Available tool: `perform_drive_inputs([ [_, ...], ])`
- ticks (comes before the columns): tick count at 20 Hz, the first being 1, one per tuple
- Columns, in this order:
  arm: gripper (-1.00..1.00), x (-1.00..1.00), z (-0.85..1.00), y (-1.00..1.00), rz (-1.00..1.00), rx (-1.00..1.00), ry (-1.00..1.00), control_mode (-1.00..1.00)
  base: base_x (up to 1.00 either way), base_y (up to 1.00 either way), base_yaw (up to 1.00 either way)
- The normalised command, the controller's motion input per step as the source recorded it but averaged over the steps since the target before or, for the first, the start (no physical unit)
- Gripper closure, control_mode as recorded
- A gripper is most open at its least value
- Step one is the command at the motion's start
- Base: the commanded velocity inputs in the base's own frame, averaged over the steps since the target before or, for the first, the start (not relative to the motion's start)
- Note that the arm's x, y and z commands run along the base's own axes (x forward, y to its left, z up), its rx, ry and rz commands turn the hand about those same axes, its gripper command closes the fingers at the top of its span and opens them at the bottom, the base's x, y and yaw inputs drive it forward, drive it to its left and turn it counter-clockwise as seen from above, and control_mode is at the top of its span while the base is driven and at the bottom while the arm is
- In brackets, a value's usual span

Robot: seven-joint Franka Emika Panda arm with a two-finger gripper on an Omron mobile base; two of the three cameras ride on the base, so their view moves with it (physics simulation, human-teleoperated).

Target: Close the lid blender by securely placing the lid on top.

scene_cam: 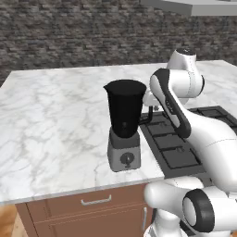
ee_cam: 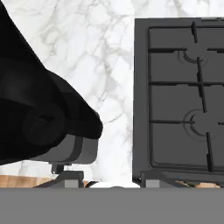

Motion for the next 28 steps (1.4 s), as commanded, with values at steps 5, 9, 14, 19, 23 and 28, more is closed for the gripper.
perform_drive_inputs([
  [5, -1.0, 0.0, 0.0, 0.0, 0.0, 0.0, 0.0, 1.0, -0.2, 0.0, 0.0],
  [9, -1.0, 0.0, 0.0, 0.0, 0.0, 0.0, 0.0, 1.0, -1.0, 0.03, 0.0],
  [14, -1.0, 0.0, 0.0, 0.0, 0.0, 0.0, 0.0, 1.0, -0.32, 0.91, 0.0],
  [19, -1.0, 0.0, 0.0, 0.0, 0.0, 0.0, 0.0, 1.0, 0.0, 0.98, 0.0],
  [23, -1.0, 0.0, 0.0, 0.0, 0.0, 0.0, 0.0, 1.0, 0.2, 0.9, 0.0],
  [28, -1.0, 0.0, 0.0, 0.0, 0.0, 0.0, 0.0, 1.0, 0.46, 0.18, 0.05],
])
